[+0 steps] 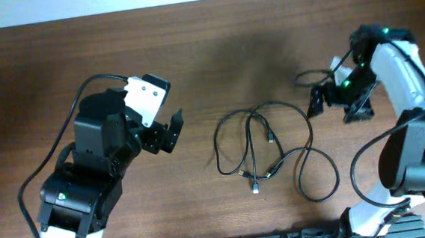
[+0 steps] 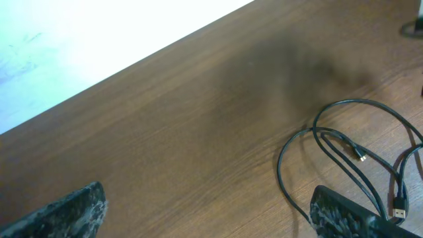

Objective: Untangle cables
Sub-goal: 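Reach the right gripper back to the cables and grasp a strand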

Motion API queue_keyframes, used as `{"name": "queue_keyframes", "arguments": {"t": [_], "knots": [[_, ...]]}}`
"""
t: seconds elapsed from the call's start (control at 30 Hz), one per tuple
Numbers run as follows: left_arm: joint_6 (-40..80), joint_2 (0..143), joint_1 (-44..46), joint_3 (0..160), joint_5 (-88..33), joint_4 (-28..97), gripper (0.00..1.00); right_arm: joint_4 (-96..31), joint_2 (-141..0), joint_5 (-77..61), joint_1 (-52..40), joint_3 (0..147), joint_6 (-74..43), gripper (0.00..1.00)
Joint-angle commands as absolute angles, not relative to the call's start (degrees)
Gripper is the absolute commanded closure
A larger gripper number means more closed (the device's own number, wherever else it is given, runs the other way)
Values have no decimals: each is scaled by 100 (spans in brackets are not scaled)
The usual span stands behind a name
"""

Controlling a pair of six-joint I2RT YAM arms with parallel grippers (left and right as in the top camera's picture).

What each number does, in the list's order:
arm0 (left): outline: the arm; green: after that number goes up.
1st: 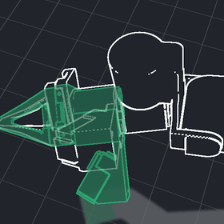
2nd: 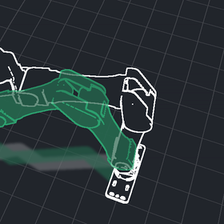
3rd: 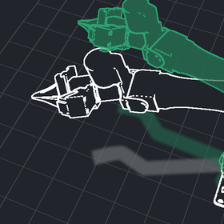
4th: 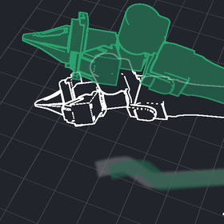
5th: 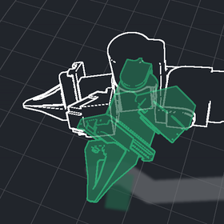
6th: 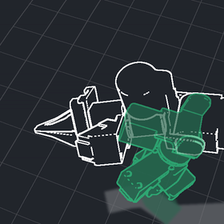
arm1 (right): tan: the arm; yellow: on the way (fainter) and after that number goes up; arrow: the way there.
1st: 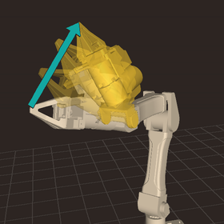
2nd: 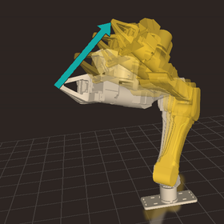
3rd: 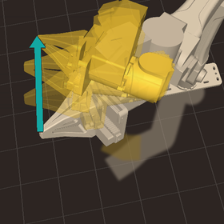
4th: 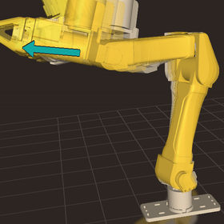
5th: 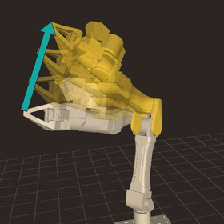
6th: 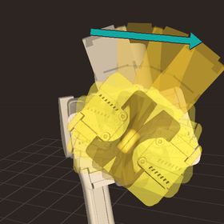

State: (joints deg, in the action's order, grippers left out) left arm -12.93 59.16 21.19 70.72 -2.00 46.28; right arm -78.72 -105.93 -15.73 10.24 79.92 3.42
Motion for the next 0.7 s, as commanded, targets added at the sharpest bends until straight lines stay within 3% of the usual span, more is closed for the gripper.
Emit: {"name": "queue_keyframes", "arguments": {"t": [0.0,0.47,0.5,0.57,0.63,0.67], "knots": [[-1380,5913,2082,7098,-261,4622,1,-7795,-10541,-2469,781,7441,246,1],[-1380,5913,2082,7098,-261,4619,1,-5717,-10541,-2593,408,5306,-1028,1],[-1380,5913,2082,7098,-261,4622,1,-5505,-10541,-2591,408,5164,-1149,3],[-1380,5913,2082,7098,-261,4619,1,-5133,-10541,-2591,408,4936,-1323,19],[-1380,5913,2082,7098,-261,4619,1,-5000,-10541,-2515,408,4851,-1319,24],[-1380,5913,2082,7098,-261,4619,1,-5002,-10541,-2386,408,4851,-1319,32]]}}
